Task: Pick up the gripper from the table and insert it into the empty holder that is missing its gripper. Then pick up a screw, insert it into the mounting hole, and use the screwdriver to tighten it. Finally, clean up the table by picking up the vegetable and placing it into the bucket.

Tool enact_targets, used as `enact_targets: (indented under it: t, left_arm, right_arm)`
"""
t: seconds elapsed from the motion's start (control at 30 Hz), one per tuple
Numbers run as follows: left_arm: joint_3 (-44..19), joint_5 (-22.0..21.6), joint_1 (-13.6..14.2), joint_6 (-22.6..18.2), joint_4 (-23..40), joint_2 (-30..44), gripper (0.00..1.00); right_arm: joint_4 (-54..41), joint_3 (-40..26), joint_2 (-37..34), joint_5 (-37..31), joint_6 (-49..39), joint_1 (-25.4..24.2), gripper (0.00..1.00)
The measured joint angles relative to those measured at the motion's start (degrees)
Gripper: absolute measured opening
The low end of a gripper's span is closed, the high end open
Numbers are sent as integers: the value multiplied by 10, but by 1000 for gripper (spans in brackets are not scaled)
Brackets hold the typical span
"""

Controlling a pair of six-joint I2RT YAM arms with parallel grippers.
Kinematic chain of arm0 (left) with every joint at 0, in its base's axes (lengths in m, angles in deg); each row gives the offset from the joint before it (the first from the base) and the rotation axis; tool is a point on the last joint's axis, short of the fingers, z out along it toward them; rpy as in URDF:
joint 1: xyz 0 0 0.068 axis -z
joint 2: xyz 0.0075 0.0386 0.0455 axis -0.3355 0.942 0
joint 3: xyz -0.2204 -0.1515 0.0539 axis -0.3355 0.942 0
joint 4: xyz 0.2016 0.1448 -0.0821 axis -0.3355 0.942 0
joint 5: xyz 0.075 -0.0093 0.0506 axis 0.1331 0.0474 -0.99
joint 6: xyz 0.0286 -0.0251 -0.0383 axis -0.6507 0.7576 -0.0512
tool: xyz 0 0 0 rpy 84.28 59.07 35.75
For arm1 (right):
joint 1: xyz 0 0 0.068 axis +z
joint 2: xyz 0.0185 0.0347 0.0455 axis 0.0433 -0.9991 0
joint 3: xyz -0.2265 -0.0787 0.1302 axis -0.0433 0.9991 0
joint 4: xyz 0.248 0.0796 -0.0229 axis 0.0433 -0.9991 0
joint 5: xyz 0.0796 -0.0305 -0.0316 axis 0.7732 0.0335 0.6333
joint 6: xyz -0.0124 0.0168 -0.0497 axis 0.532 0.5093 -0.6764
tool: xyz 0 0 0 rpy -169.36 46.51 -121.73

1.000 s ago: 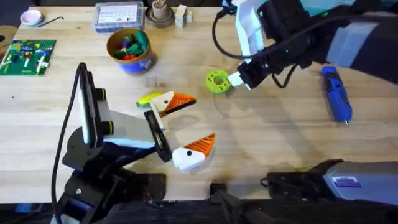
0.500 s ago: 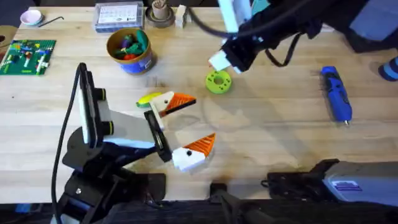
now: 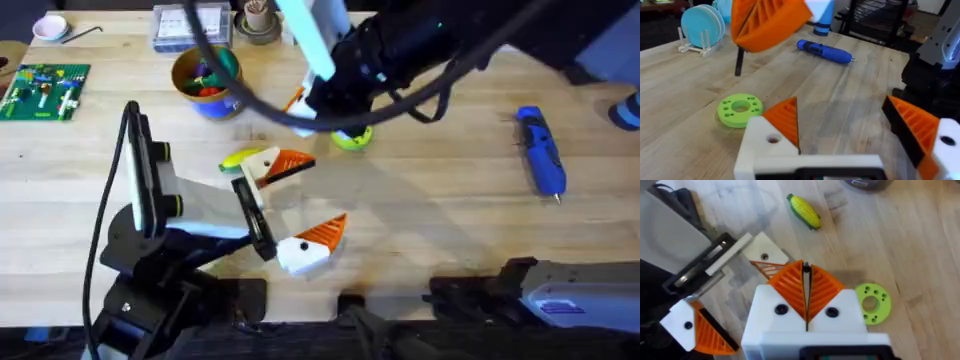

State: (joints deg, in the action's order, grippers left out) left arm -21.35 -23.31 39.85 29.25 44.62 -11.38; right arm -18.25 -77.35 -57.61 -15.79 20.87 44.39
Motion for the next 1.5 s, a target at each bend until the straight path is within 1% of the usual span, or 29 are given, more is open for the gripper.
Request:
enact_targets:
  t: [0.2, 0.3, 0.43, 0.63, 0.93, 1.2, 1.5]
  left_arm:
    - [0, -1, 0, -1, 0, 0, 993]
    - [0, -1, 0, -12, 0, 0, 993]
    - [0, -1, 0, -31, 0, 0, 993]
    - [0, -2, 0, -42, 0, 0, 993]
    - [0, -2, 0, -45, 0, 0, 993]
    - [0, -2, 0, -45, 0, 0, 992]
    - [0, -2, 0, -45, 0, 0, 993]
  right_arm:
    - [-13, 0, 0, 9, 23, 31, 7]
    - [-17, 0, 0, 12, 35, 39, 7]
    - [-19, 0, 0, 31, 45, 41, 7]
    - [-22, 0, -1, 49, 57, 41, 7]
    - [-14, 0, -25, 53, 64, 42, 7]
    - [-12, 0, -30, 52, 65, 54, 7]
    - [-17, -2, -32, 53, 65, 54, 7]
